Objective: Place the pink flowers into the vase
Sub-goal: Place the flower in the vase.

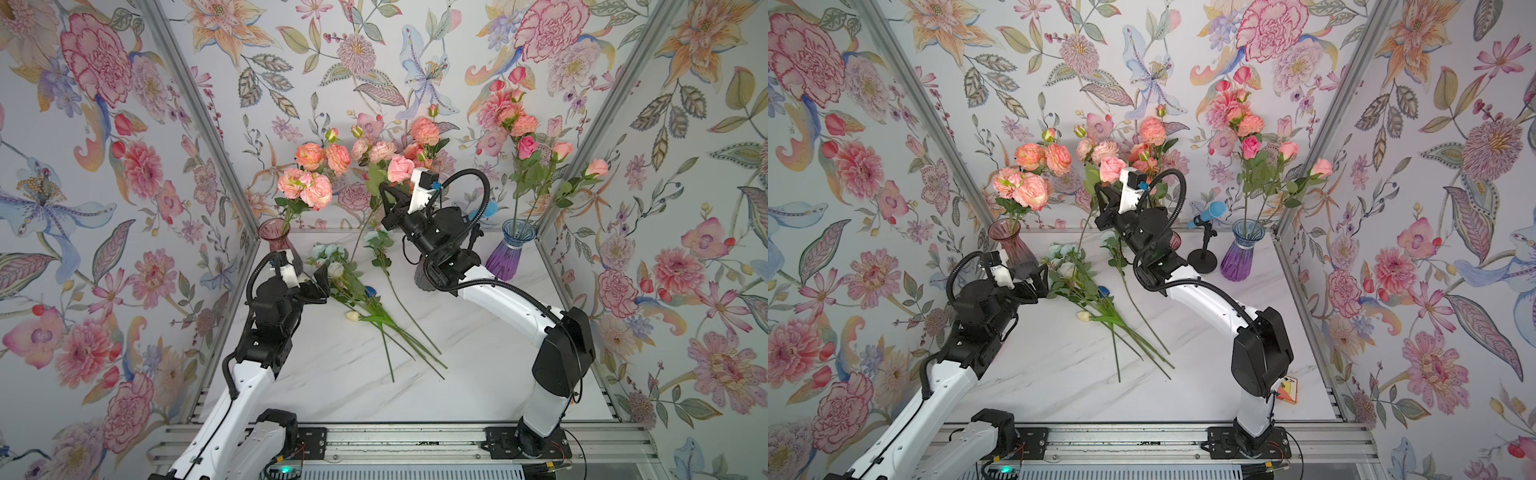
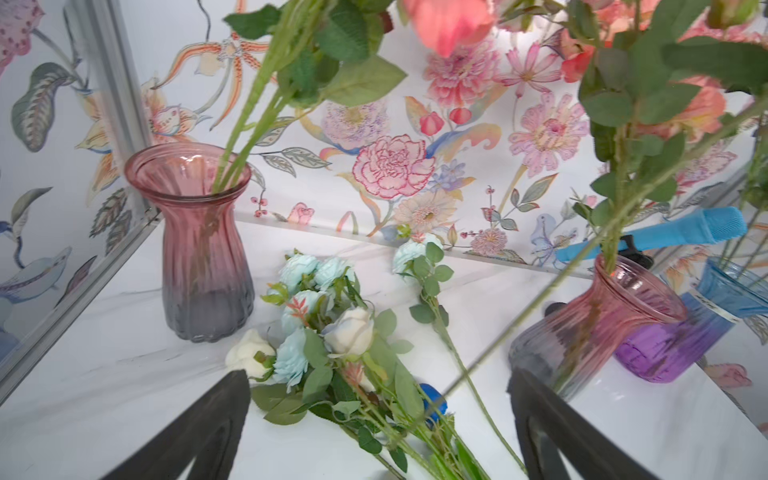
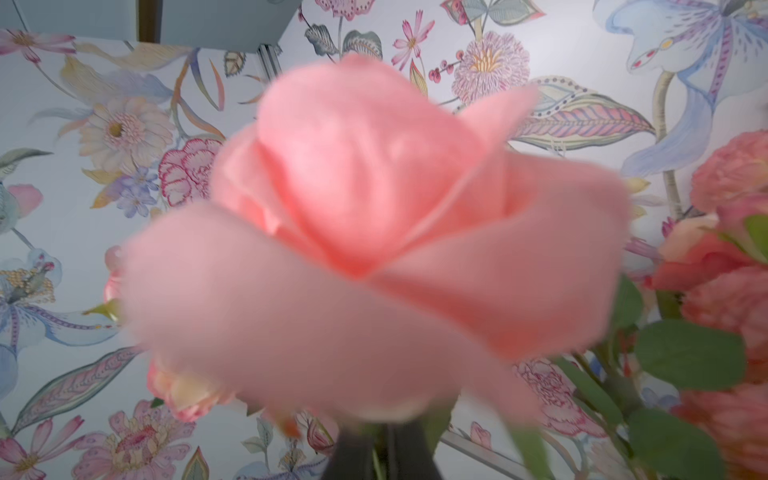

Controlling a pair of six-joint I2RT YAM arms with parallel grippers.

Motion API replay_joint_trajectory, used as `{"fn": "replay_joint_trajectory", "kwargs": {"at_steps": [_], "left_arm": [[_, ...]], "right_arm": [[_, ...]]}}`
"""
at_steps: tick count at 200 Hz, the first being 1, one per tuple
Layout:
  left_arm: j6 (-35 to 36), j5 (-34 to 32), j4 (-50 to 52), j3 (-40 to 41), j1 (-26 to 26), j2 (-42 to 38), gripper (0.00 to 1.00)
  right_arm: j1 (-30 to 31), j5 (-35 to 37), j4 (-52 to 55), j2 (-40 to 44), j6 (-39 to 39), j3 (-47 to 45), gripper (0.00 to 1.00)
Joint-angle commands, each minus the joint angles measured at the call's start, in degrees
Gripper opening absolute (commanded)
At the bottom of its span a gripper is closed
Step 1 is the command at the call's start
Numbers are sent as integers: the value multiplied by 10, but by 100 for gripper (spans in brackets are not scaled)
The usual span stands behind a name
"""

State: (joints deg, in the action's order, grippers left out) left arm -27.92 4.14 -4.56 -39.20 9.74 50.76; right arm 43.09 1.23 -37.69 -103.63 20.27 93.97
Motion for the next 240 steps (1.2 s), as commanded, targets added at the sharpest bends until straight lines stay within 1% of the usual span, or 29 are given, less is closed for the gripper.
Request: {"fn": "replay_joint_trajectory", "kwargs": {"at_steps": [1, 46, 66, 81, 113, 134, 171, 209, 240], "left_arm": [[-26, 45, 14, 16, -26, -2, 100], [-4, 57, -3, 34, -29, 9, 100], [-4, 50, -6, 47, -31, 2, 100], [0, 51, 6, 51, -45, -3, 100], [9, 61, 40, 53, -80, -14, 100], [11, 64, 45, 56, -93, -18, 100], [6, 64, 42, 55, -96, -13, 100], [0, 55, 46, 54, -97, -25, 100], [0, 59, 53, 43, -99, -19, 100]], "right_arm": [[8, 35, -90, -27, 22, 31, 0], [37, 77, -253, -113, 14, 47, 0], [49, 80, -312, -168, 12, 82, 0], [56, 88, -349, -209, 2, 120, 0], [64, 99, -361, -281, -6, 224, 0], [68, 115, -368, -299, -31, 258, 0], [61, 128, -369, -327, -25, 312, 0], [63, 125, -319, -373, -28, 392, 0], [65, 116, -301, -406, -25, 423, 0]]}}
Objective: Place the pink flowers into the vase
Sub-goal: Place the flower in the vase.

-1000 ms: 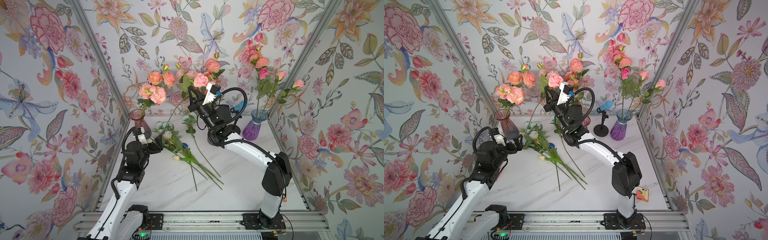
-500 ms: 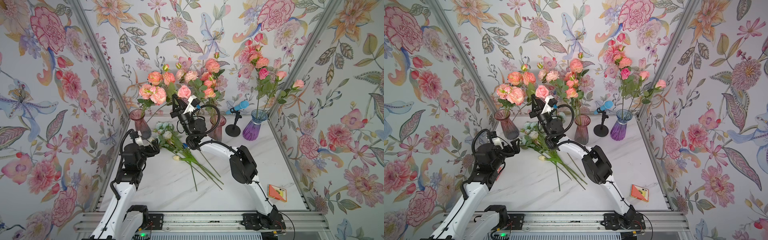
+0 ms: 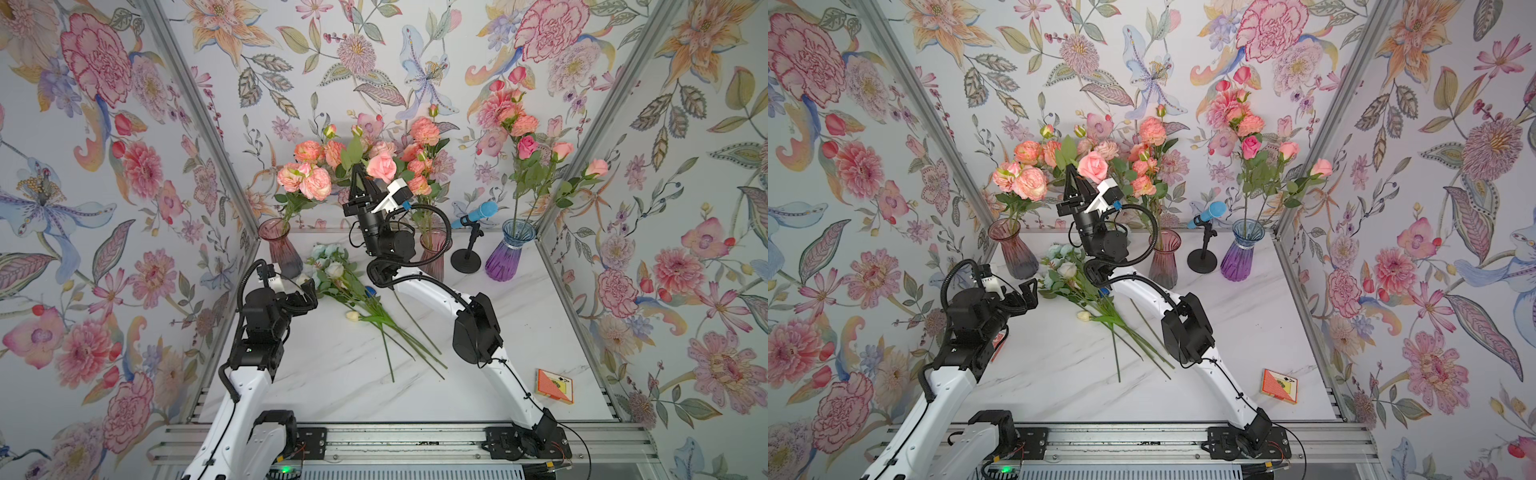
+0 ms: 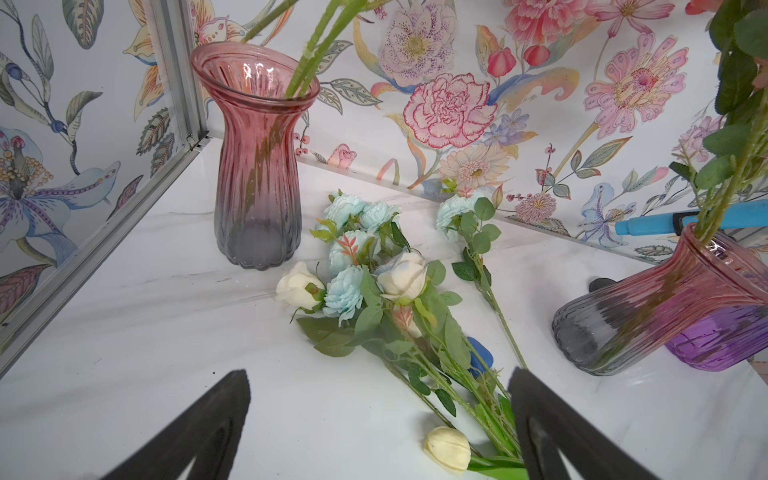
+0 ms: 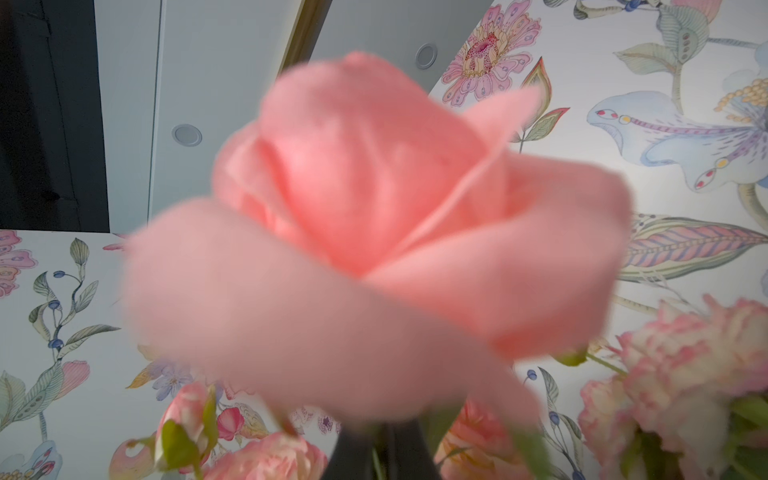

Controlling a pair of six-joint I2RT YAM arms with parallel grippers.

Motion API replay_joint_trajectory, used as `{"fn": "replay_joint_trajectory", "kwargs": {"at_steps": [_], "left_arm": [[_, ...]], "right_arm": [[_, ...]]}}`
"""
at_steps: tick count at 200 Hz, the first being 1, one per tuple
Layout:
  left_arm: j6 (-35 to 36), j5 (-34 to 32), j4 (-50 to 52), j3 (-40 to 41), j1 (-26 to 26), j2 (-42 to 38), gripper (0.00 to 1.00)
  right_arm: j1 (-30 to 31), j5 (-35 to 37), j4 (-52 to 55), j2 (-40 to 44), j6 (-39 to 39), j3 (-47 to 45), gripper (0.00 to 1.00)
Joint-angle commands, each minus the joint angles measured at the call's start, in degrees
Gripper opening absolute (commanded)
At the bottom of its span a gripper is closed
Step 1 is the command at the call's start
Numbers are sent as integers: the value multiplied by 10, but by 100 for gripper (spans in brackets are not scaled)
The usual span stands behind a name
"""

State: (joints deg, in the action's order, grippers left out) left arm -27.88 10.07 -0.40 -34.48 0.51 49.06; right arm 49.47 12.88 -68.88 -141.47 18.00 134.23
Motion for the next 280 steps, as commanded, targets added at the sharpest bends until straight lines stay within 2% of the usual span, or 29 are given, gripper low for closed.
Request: {"fn": "replay_joint_trajectory", "kwargs": {"at_steps": [1, 67, 99, 136, 161, 216, 231, 246, 265, 280], "left_arm": [[0, 0, 12, -6, -7, -2, 100], [2, 17, 3, -5, -6, 2, 100], [10, 20, 8, 5, -7, -9, 100], [22, 22, 14, 5, -7, -19, 100], [25, 25, 10, 11, -6, -25, 100], [30, 28, -2, 22, -6, -33, 100], [32, 28, -6, 23, -6, -34, 100], [34, 25, -8, 24, -6, -37, 100], [35, 21, -19, 25, -6, -38, 100], [30, 21, -31, 26, -6, -35, 100]], "right_arm": [[1, 0, 12, -29, -3, 21, 0], [23, -41, 27, -82, -35, 29, 0], [32, -49, 62, -122, -35, 90, 0], [42, -48, 147, -197, -33, 223, 0], [44, -42, 148, -196, -20, 200, 7], [46, -85, 178, -192, 1, 175, 33], [44, -94, 173, -180, 5, 159, 44], [42, -107, 160, -152, 2, 120, 54], [40, -102, 132, -89, -5, 19, 65], [36, -104, 127, -51, -10, -40, 78]]}}
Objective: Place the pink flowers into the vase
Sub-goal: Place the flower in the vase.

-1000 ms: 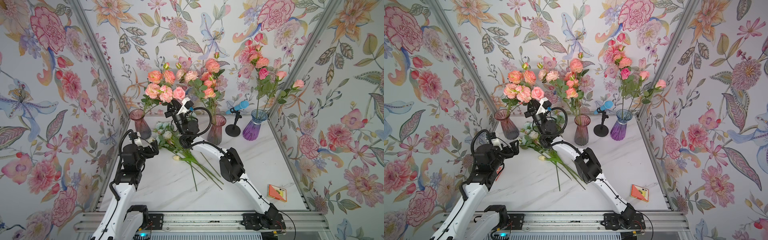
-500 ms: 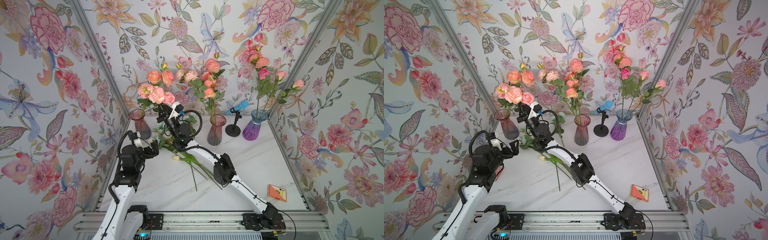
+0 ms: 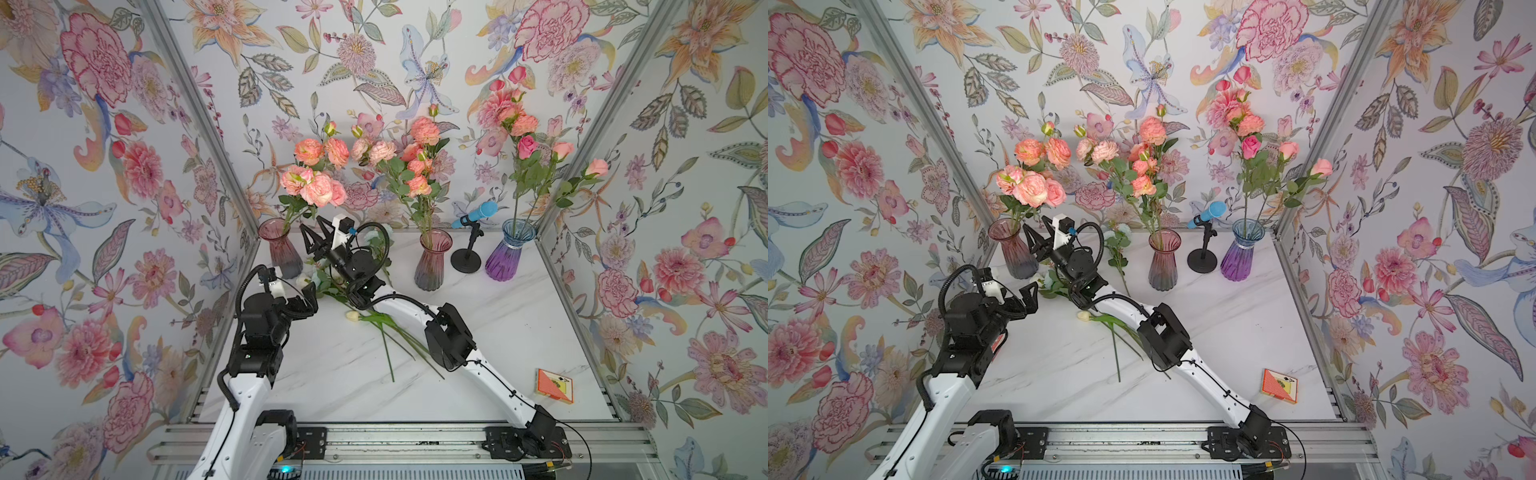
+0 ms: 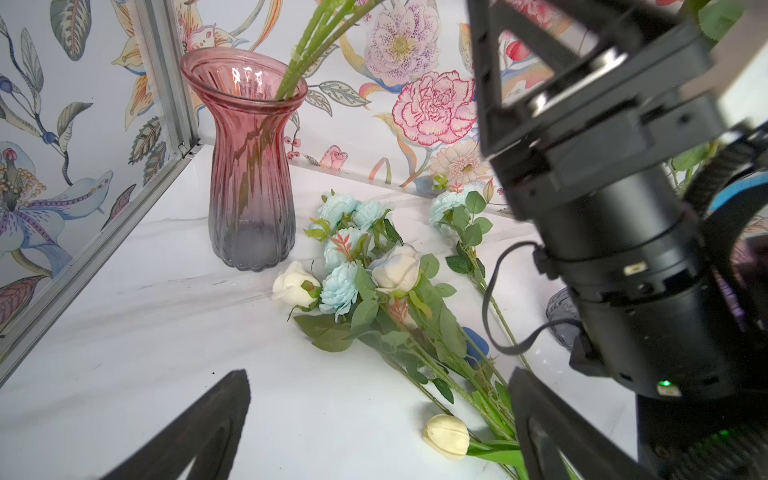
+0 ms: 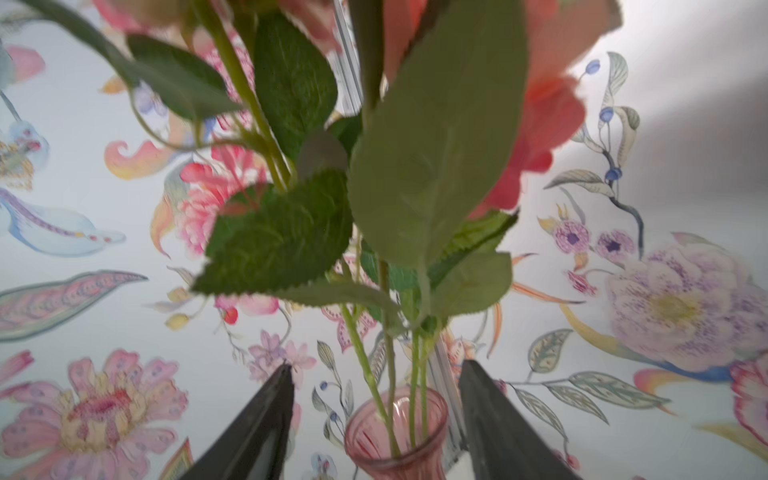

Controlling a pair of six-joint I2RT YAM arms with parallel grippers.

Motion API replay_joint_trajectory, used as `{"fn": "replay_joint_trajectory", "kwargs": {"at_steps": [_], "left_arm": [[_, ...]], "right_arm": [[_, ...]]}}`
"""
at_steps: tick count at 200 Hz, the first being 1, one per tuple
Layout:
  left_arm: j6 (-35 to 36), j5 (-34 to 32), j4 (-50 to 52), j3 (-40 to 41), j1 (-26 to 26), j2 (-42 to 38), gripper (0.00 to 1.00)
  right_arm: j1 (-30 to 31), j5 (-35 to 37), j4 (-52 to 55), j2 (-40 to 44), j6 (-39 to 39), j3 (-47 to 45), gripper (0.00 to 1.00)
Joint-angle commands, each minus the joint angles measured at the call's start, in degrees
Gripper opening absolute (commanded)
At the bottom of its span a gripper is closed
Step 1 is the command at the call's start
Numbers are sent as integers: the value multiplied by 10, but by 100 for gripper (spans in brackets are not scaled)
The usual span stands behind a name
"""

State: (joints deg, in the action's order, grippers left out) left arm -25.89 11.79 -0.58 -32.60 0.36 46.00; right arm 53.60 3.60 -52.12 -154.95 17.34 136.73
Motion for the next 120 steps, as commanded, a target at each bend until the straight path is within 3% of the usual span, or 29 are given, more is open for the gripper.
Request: {"fn": "replay_joint_trajectory", "kwargs": {"at_steps": [1, 31, 81, 120], "left_arm": [[10, 4, -30, 7, -5, -4, 100], [-4, 8, -62, 12, -5, 11, 100], [-32, 3, -148, 28, -3, 60, 100], [-40, -33, -234, 35, 12, 110, 100]], "right_arm": [[-6, -12, -41, 86, -4, -69, 79], [-15, -19, -80, 145, 0, -172, 100], [-30, -20, -100, 302, -31, -409, 99], [-64, -8, -35, 444, -51, -586, 99]]}}
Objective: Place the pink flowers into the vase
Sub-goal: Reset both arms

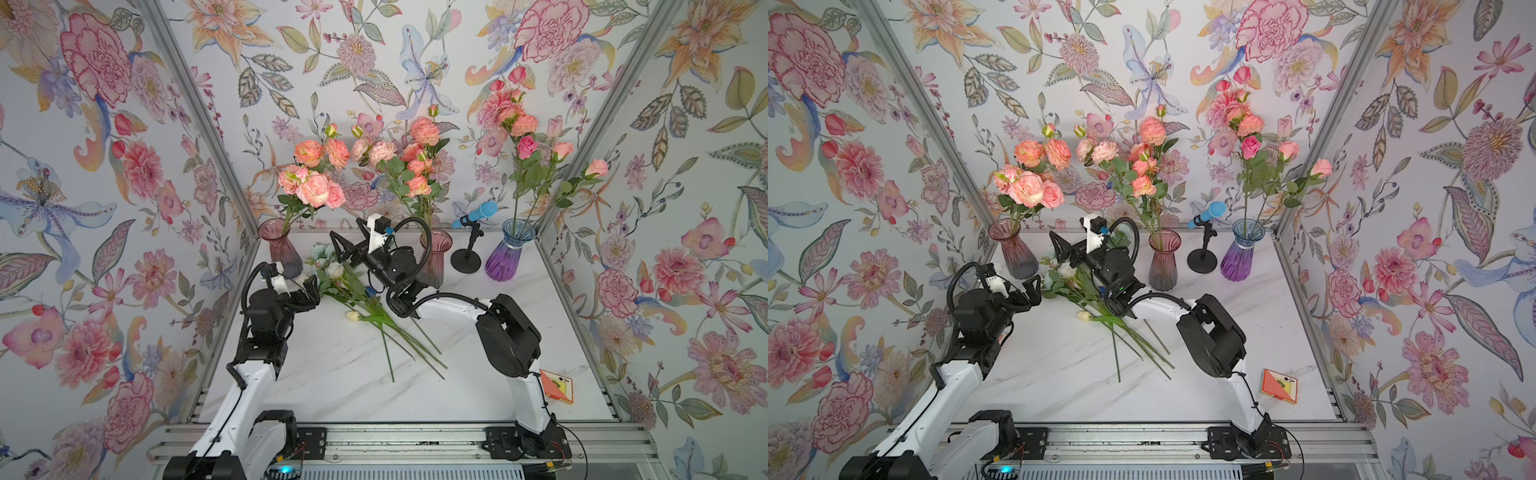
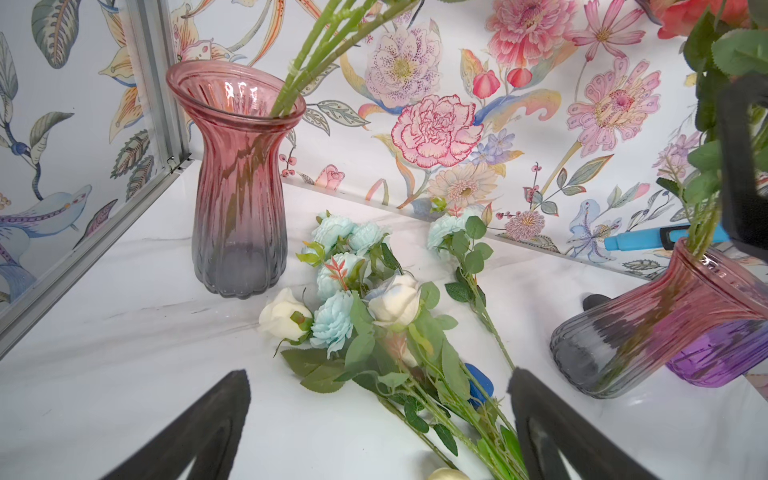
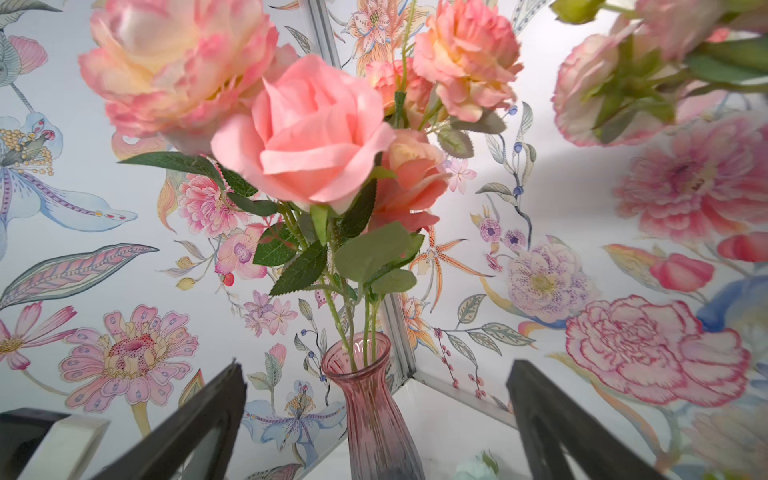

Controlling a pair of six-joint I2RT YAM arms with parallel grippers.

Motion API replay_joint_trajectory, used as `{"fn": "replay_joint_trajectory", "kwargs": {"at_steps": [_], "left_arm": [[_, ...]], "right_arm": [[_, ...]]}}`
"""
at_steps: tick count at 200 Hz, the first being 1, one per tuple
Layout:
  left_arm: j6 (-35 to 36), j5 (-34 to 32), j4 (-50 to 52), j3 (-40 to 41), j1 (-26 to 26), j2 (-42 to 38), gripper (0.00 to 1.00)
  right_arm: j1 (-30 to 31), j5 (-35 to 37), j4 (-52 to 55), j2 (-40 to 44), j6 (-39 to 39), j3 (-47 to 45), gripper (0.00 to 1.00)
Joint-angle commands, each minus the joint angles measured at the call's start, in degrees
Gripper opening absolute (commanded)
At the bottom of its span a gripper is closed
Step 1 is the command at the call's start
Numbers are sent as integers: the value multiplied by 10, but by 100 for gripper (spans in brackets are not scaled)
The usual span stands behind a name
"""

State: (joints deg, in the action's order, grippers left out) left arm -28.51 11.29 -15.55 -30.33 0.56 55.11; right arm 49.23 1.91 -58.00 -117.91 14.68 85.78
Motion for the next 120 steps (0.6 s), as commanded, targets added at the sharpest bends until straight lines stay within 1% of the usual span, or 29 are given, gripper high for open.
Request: {"fn": "replay_joint_trajectory", "kwargs": {"at_steps": [1, 23, 40, 80, 97, 100, 105, 120], "left_arm": [[-14, -29, -87, 13, 11, 19, 100], [0, -64, -169, 42, 25, 30, 100], [14, -83, -231, 72, 27, 49, 100], [75, -111, -320, 121, 28, 78, 100], [102, -124, -354, 143, 28, 76, 100], [106, -128, -361, 148, 28, 75, 100], [114, -135, -370, 153, 28, 72, 100], [146, -161, -371, 155, 25, 69, 100]], "right_arm": [[-21, 11, 26, 76, -25, -78, 99], [-39, 35, 89, 166, -50, -173, 100], [-55, 58, 140, 231, -65, -237, 99], [-112, 106, 219, 349, -81, -374, 99], [-118, 155, 214, 389, -105, -434, 99], [-134, 166, 213, 395, -109, -444, 99], [-138, 186, 214, 405, -117, -458, 99], [-148, 251, 238, 428, -140, -484, 99]]}}
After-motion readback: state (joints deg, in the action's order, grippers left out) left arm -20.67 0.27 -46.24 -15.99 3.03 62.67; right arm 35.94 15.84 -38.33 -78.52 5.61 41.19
